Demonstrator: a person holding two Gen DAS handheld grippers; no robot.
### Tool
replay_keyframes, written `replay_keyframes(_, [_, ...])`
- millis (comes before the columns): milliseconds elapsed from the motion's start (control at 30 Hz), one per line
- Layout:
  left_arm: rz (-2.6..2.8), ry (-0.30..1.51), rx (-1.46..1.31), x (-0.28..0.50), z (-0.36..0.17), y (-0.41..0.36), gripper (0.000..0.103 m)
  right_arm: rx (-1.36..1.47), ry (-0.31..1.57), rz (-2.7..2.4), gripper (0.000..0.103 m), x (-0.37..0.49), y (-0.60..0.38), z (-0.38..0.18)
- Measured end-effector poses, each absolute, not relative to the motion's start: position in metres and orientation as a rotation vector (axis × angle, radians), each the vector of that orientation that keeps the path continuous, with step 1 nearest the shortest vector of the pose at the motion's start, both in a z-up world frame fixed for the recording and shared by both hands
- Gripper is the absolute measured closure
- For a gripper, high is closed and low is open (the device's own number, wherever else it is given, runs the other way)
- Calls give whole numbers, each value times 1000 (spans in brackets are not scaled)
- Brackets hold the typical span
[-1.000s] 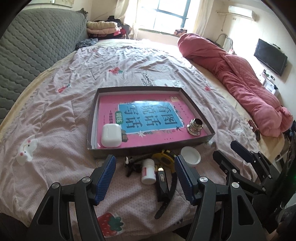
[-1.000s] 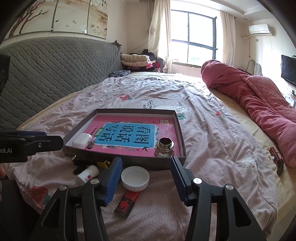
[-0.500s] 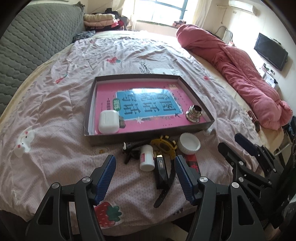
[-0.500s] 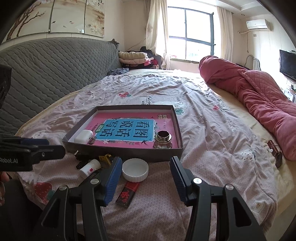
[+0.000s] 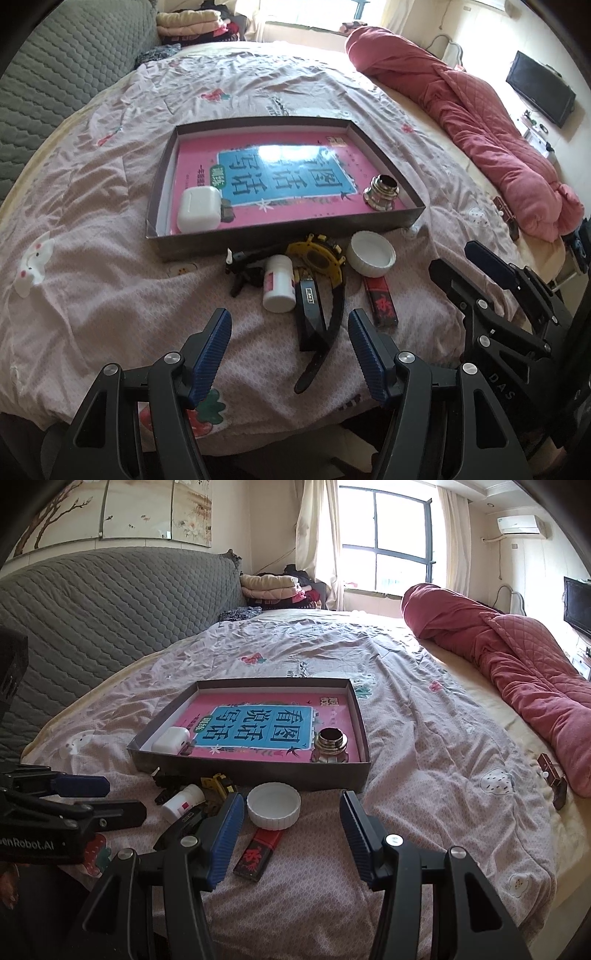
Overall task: Organize rigid objects
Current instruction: 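Withdraw both grippers back toward the remaining items, then grasp the black hair clipper with the left gripper while the right grasps the white lid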
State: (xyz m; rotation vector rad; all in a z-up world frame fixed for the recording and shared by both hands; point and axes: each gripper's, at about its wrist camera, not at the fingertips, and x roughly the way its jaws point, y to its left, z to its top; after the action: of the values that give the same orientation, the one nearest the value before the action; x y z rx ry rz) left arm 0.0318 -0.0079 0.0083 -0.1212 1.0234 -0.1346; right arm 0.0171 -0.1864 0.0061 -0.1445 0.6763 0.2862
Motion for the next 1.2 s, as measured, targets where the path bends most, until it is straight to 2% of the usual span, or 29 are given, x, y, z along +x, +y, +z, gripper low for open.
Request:
replay_keyframes(567, [-121, 1076, -147, 45, -20, -15, 36, -149, 705, 294, 49, 24, -186, -6])
replay_keyframes(800, [-142, 1117, -183, 55, -34, -20, 56, -139, 717, 289, 49, 30, -188, -10])
replay_keyframes(1100, [-182, 1139, -237, 68, -47, -26, 69, -132, 744, 291, 49, 43, -190, -20])
replay_keyframes(1200, [-176, 1157, -255, 72, -53, -26, 77, -137, 764, 308, 49, 48, -187, -26])
